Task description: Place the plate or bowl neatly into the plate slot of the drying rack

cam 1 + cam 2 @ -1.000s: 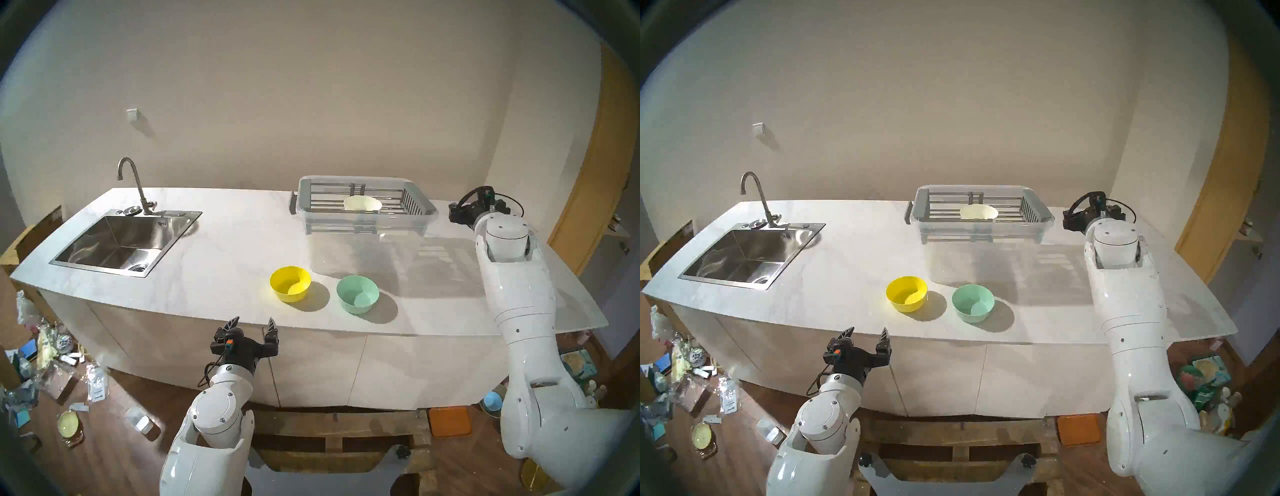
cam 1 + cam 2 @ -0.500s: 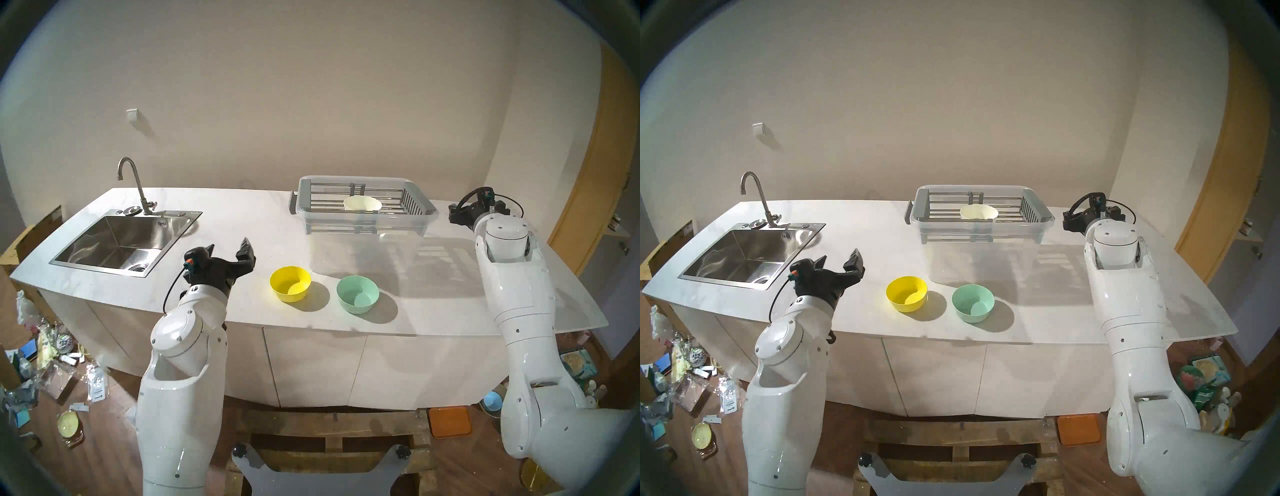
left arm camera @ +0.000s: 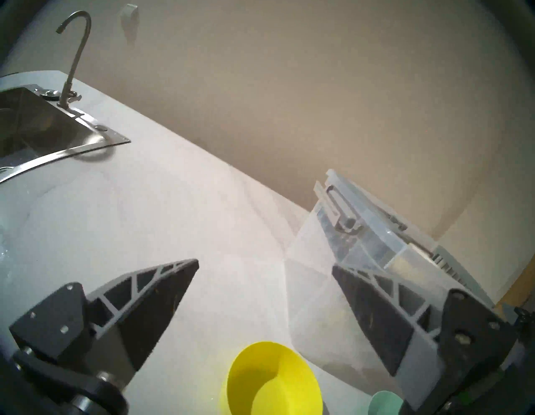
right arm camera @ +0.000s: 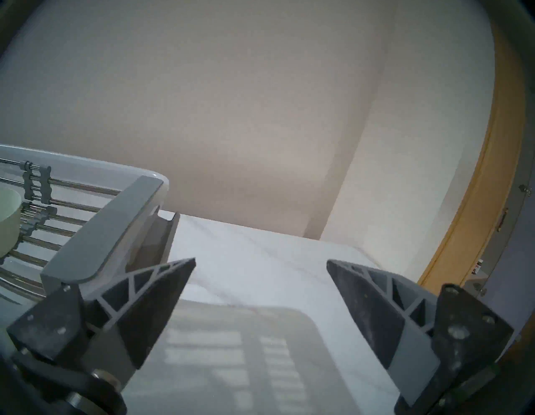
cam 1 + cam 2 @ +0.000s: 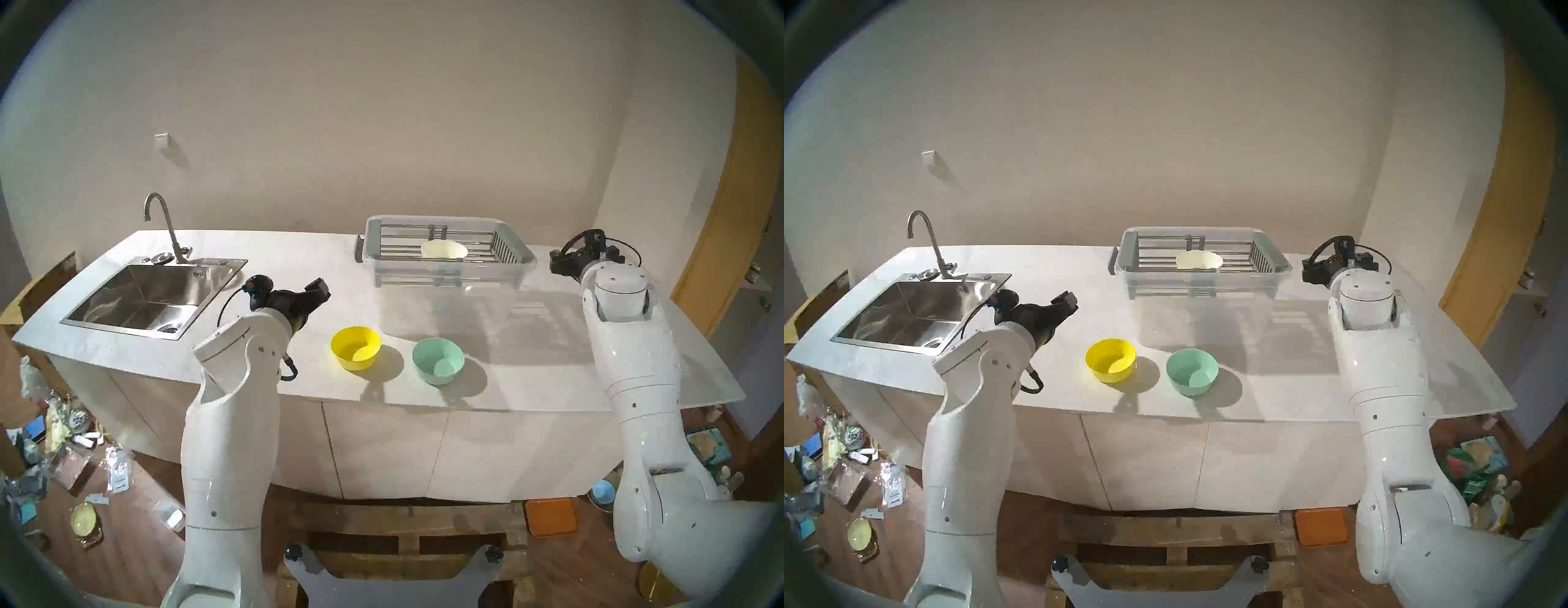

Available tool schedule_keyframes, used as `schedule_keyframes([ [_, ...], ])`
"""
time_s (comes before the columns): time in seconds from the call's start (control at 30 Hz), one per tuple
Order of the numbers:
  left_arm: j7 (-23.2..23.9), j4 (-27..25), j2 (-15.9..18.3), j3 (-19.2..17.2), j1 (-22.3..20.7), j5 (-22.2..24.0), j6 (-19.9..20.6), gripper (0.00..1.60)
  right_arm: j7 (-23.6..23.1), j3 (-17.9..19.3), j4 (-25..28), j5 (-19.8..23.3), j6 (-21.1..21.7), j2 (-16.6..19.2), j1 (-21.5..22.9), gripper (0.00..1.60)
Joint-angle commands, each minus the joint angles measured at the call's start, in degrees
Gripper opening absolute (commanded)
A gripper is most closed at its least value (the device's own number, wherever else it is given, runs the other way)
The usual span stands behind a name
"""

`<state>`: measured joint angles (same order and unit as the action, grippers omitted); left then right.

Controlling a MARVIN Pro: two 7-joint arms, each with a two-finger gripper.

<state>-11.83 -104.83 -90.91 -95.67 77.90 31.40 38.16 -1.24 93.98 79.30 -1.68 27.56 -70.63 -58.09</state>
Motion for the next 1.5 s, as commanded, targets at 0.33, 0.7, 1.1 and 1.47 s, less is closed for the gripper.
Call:
schedule_keyframes([
  [0.33, -6.4, 1.6, -0.3, 0.8, -15.5, 2.3, 14.2, 1.60, 0.2, 0.1, 1.5, -0.1, -1.1, 0.2, 1.4, 1.60],
  [0.7, -10.2, -0.9, -0.3, 1.6, -15.2, 6.7, 16.8, 1.60, 0.3, 0.1, 1.6, -0.1, -1.3, 0.2, 1.3, 1.60],
  [1.1, -14.8, -4.0, 1.0, 4.2, -12.6, 11.6, 16.8, 1.60, 0.3, 0.1, 1.6, -0.1, -1.2, 0.2, 1.3, 1.60],
  [1.47, -20.8, -7.6, 3.3, 6.1, -10.5, 18.5, 16.8, 1.60, 0.3, 0.0, 1.6, -0.1, -1.2, 0.2, 1.3, 1.60],
])
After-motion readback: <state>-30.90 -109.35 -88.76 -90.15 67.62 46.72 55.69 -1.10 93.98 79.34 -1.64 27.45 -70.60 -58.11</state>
